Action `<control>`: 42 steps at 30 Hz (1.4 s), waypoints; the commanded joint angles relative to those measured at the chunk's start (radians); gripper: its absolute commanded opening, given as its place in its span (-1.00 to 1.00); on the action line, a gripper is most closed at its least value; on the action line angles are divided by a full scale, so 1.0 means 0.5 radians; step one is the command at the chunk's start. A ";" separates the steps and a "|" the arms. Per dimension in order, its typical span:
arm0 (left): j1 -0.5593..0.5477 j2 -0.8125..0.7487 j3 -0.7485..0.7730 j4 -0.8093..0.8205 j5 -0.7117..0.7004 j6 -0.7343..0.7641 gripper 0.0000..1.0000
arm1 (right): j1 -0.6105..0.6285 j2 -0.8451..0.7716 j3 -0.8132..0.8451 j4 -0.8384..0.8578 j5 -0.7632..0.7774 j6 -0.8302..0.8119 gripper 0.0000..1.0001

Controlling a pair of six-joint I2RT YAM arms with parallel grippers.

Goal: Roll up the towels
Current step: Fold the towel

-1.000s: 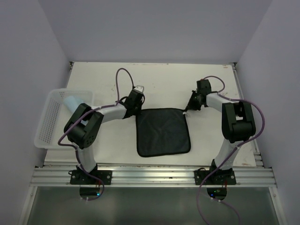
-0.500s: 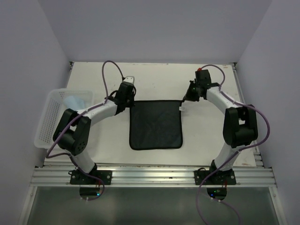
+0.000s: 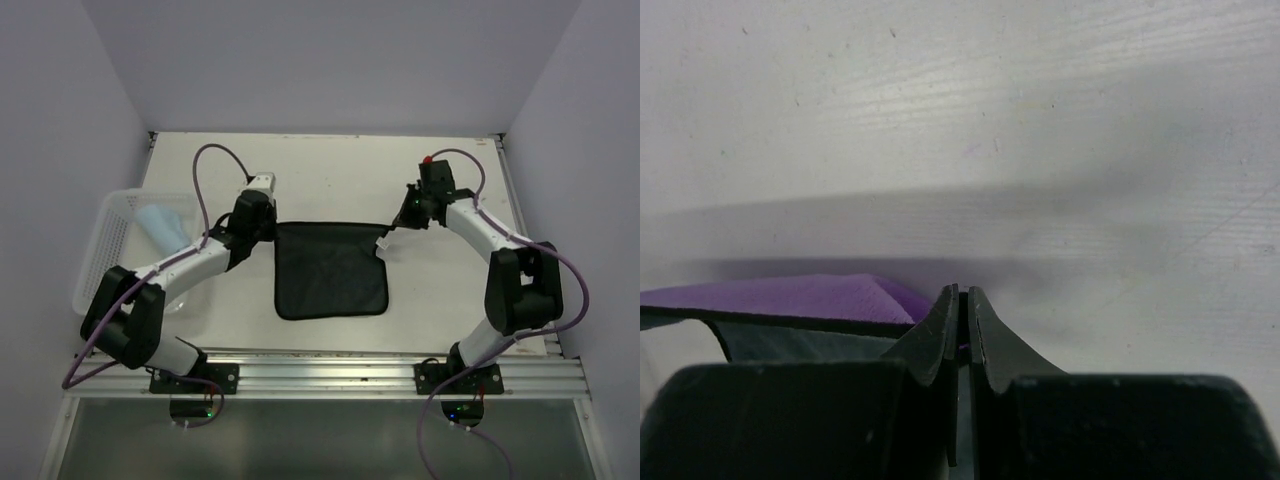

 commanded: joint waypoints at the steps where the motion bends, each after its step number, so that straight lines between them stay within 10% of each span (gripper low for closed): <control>1: 0.014 -0.153 -0.095 0.173 0.010 0.046 -1.00 | 0.004 -0.145 -0.043 -0.050 0.007 -0.053 -1.00; 42: -0.078 -0.641 -0.534 0.538 0.176 0.154 -1.00 | 0.096 -0.612 -0.157 -0.078 0.047 -0.430 -1.00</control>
